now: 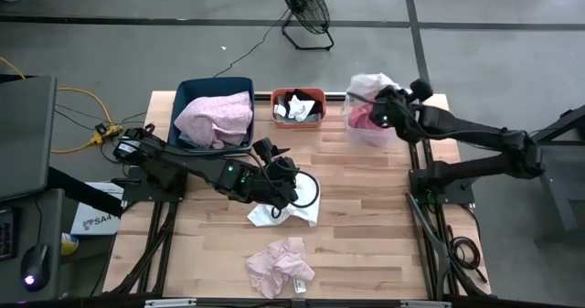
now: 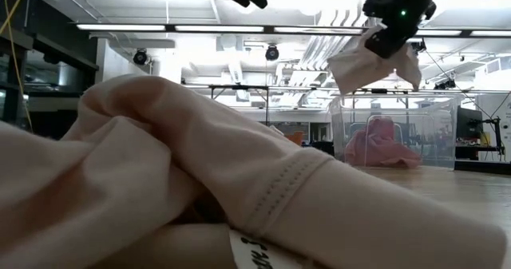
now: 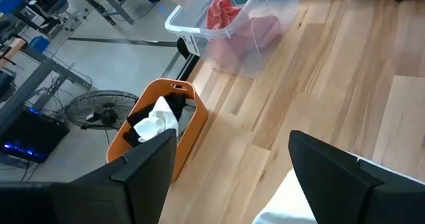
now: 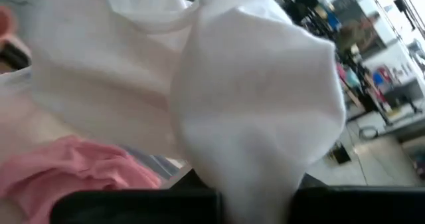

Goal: Pick & Place Cloths
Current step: Put the light pink underwear into the transparent bin

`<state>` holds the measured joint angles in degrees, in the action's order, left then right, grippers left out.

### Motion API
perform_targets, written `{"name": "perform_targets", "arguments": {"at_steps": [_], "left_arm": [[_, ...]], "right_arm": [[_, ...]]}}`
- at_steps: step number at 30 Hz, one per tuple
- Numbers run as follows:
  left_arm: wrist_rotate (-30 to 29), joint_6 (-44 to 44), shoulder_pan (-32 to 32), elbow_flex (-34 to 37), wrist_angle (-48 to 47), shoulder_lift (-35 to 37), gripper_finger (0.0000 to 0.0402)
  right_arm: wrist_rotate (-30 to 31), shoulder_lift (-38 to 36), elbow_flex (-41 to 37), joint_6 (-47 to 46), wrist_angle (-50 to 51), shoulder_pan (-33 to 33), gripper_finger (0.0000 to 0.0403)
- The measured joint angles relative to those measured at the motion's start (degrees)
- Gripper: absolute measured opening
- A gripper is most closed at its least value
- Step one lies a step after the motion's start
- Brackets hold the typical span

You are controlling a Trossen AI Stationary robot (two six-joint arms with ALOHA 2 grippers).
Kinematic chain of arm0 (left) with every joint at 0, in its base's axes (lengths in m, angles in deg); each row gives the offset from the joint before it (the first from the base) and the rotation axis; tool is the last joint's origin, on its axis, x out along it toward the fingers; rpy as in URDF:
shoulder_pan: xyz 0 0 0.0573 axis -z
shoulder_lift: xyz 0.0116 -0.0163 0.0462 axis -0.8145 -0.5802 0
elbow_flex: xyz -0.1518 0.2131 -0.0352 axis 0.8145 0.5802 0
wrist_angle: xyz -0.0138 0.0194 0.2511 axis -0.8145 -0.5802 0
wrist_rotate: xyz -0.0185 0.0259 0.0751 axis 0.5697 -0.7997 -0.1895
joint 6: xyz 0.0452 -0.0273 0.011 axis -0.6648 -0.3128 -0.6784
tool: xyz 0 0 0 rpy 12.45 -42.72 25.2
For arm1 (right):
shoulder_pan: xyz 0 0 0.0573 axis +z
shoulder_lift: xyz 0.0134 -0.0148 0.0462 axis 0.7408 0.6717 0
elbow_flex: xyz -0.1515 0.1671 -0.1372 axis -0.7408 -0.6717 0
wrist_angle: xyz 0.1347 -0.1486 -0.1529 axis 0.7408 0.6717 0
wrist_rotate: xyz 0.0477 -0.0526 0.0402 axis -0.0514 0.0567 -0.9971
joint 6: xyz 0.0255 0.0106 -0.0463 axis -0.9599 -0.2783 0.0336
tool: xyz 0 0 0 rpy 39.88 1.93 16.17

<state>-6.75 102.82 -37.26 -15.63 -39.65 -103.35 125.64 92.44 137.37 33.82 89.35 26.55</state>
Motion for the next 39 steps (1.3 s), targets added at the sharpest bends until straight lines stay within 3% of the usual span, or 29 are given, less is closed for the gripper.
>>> {"name": "perform_targets", "arguments": {"at_steps": [9,15,18,23,28,33,39], "left_arm": [[0.07,0.02,0.0,0.0,0.02,0.0,0.0282],[0.07,0.02,0.0,0.0,0.02,0.0,0.0282],[0.05,0.02,0.0,0.0,0.02,0.0,0.0282],[0.05,0.05,0.0,0.0,0.04,0.0,0.0282],[0.07,0.24,0.0,0.0,0.02,0.0,0.0282],[1.21,0.24,0.0,0.13,0.13,0.02,0.0282],[1.47,1.3,0.0,1.87,0.11,0.02,0.0282]], "right_arm": [[0.28,-3.82,-0.04,-6.41,9.83,-3.7,0.0017],[-0.75,-6.7,-0.04,-4.76,5.42,-3.66,0.0018],[-6.4,-8.32,-0.04,-2.44,-0.14,-3.66,0.0018],[-21.39,-9.36,-0.04,-0.69,-7.83,-3.61,0.0018],[-30.57,-8.7,-0.04,0.59,-12.46,-3.61,0.0018],[-34.82,-8.23,-0.04,2.35,-18.01,-3.61,0.0018],[-33.91,-8.84,-0.04,4.34,-24.85,-3.61,0.0018]]}}
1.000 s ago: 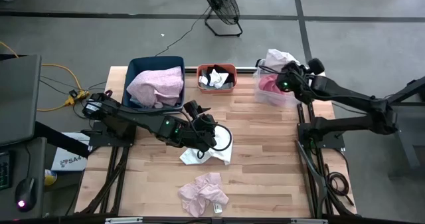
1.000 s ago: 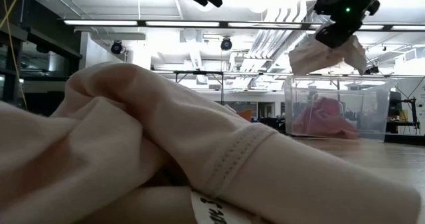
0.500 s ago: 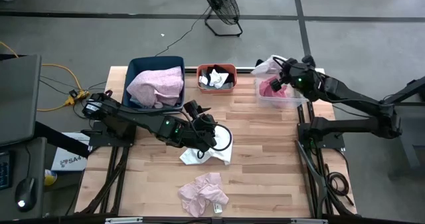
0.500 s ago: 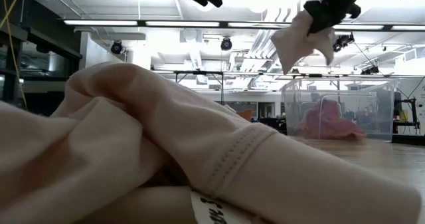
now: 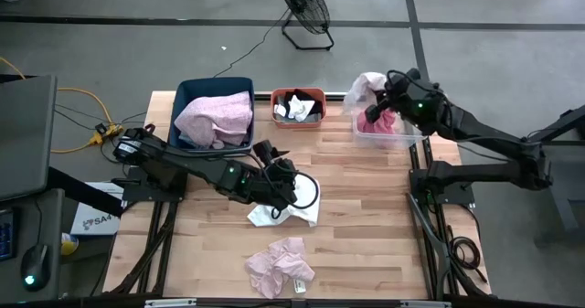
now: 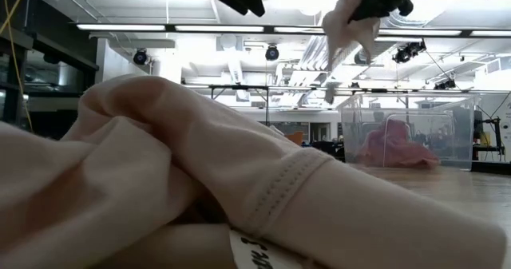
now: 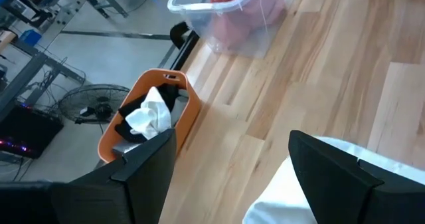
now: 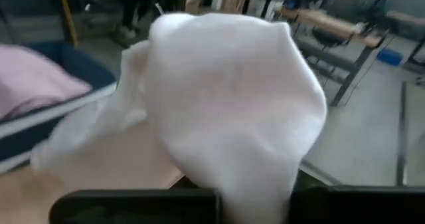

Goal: Pick & Place Cloths
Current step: Put the light pink underwear into the transparent bin

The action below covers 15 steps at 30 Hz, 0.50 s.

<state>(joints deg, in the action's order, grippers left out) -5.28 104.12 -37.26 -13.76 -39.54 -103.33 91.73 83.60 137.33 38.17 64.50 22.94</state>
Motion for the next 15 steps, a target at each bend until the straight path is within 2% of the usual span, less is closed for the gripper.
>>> {"name": "perform_targets", "arguments": {"at_steps": [5,15], "left_arm": [[-0.02,0.43,-0.01,0.78,0.12,0.0,0.0282],[0.0,0.43,-0.01,0.8,0.19,0.0,0.0282]], "right_arm": [[5.28,-1.05,0.02,2.39,-0.76,0.0,0.0015],[18.21,-2.27,0.0,1.34,15.26,-0.02,0.0014]]}}
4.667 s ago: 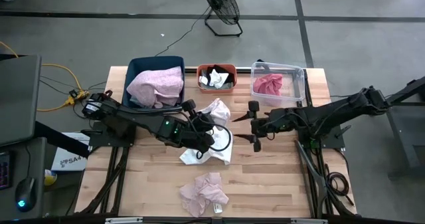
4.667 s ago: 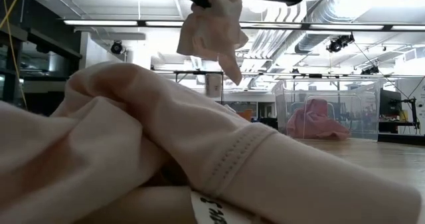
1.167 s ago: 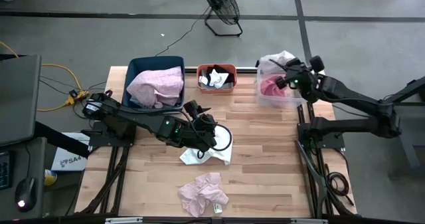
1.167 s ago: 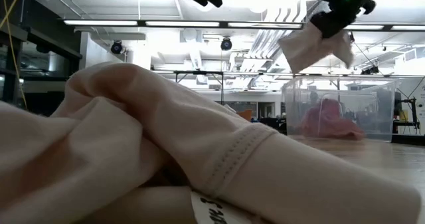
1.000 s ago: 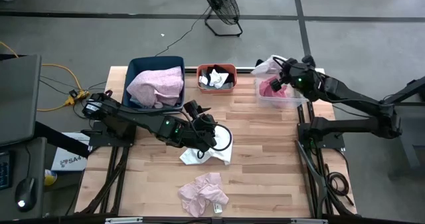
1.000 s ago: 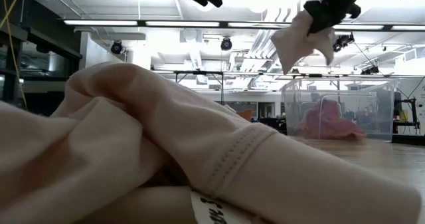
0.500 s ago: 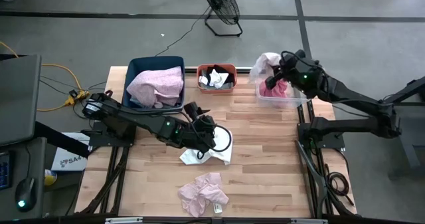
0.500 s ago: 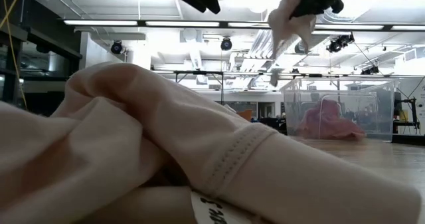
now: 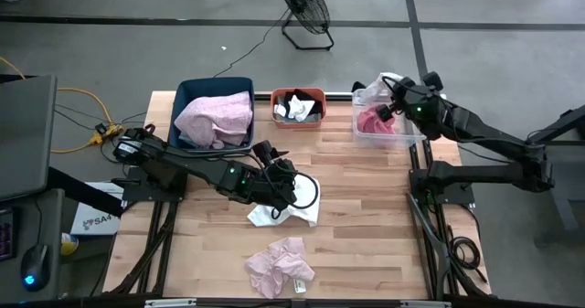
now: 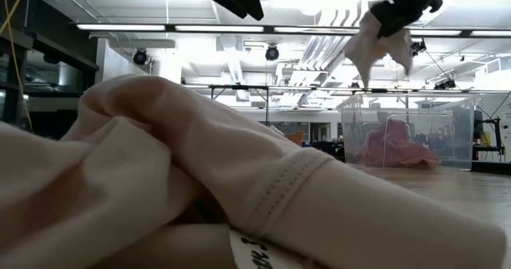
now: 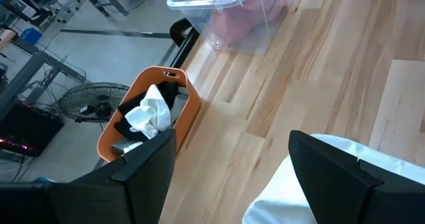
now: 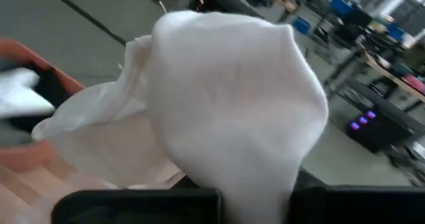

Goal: Pick & Place Cloths
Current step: Put the light pink underwear into the transparent bin

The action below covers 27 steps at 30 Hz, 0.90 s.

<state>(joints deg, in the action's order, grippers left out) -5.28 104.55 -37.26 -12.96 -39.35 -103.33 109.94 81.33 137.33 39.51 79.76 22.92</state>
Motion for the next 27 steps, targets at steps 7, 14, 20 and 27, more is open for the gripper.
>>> {"name": "perform_targets", "arguments": {"at_steps": [7,14,20,27], "left_arm": [[0.0,-0.01,-0.01,0.02,0.34,0.0,0.0282],[0.0,0.01,-0.01,0.02,0.42,0.0,0.0282],[0.0,0.01,0.0,0.02,0.35,0.0,0.0282],[0.02,-0.01,0.01,0.04,0.25,0.0,0.0282]], "right_arm": [[1.66,0.49,-0.15,-4.9,8.97,-0.44,0.0014],[-2.36,3.37,-0.26,-9.0,13.46,-3.0,0.0014],[-5.99,8.7,-0.26,-11.53,13.22,-6.04,0.0015],[-10.96,15.38,-0.28,-13.0,13.39,-10.96,0.0015]]}}
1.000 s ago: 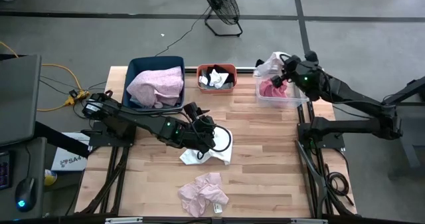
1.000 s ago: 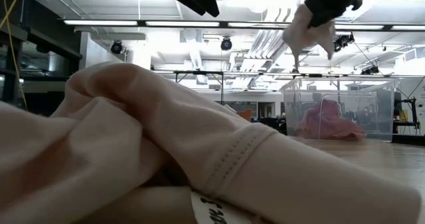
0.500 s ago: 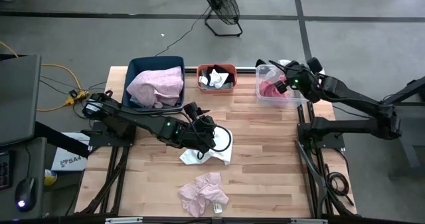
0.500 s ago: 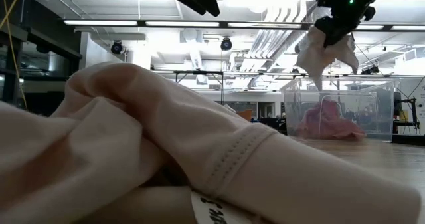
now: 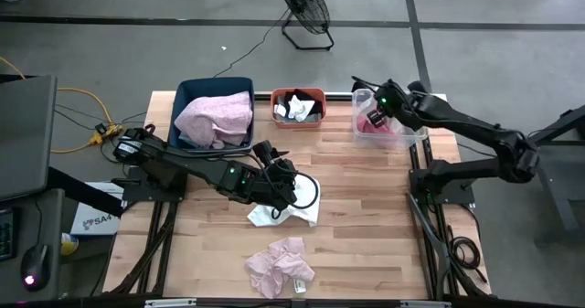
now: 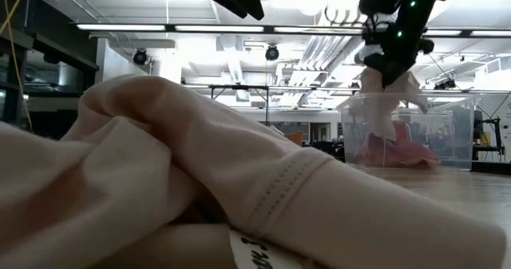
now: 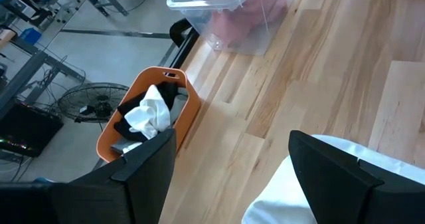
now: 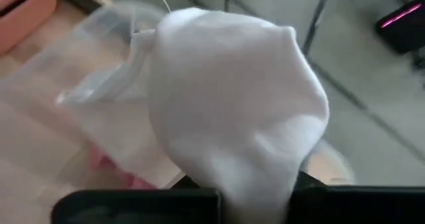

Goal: Pick & Place Cloths
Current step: Put the light pink underwear into the transparent bin

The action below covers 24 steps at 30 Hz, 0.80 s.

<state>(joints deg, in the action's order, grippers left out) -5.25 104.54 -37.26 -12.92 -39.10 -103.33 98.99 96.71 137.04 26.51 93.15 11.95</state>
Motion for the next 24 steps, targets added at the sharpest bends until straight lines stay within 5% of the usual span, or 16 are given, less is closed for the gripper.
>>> {"name": "perform_targets", "arguments": {"at_steps": [13,24], "left_arm": [[0.04,0.0,0.0,0.01,-0.28,0.0,0.0282],[0.05,0.0,0.0,0.01,-0.38,0.0,0.0282]], "right_arm": [[-5.58,5.84,-0.07,0.48,1.99,-8.06,0.0023],[-10.19,6.08,-0.07,0.66,1.72,-7.63,0.0101]]}}
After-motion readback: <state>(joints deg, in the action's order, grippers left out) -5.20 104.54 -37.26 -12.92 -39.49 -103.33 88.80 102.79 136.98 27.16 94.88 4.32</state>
